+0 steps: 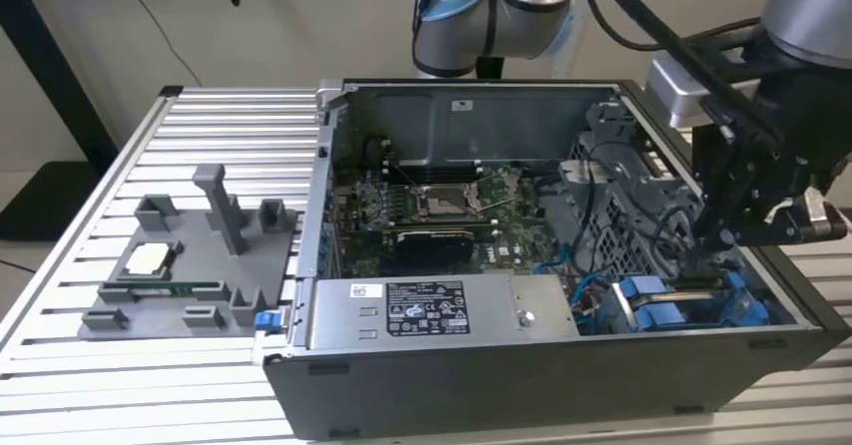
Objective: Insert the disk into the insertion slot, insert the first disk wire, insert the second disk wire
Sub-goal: 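Insert the second disk wire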
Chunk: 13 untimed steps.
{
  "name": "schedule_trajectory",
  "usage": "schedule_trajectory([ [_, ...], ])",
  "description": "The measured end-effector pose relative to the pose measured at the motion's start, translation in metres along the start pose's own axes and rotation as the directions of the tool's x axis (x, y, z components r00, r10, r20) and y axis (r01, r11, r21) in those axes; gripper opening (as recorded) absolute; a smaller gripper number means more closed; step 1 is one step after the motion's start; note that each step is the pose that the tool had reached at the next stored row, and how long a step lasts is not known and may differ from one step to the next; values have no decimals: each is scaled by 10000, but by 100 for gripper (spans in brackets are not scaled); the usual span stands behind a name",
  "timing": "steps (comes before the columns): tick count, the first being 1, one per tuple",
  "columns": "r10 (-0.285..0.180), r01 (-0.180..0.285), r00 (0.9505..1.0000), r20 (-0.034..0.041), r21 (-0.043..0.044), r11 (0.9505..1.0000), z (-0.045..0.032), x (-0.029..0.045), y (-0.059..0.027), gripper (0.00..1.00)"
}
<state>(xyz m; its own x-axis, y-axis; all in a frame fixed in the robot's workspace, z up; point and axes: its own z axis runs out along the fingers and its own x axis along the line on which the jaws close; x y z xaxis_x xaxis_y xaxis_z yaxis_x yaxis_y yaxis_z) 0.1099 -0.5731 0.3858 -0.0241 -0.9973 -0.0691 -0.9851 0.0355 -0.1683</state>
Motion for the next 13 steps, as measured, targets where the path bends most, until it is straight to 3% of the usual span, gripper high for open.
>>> schedule_trajectory([
  [4, 2, -2, 10000, 1, -20, 10000, -163, -12, -28, 24],
  [13, 2, -2, 10000, 0, -22, 10000, -168, -12, -29, 24],
])
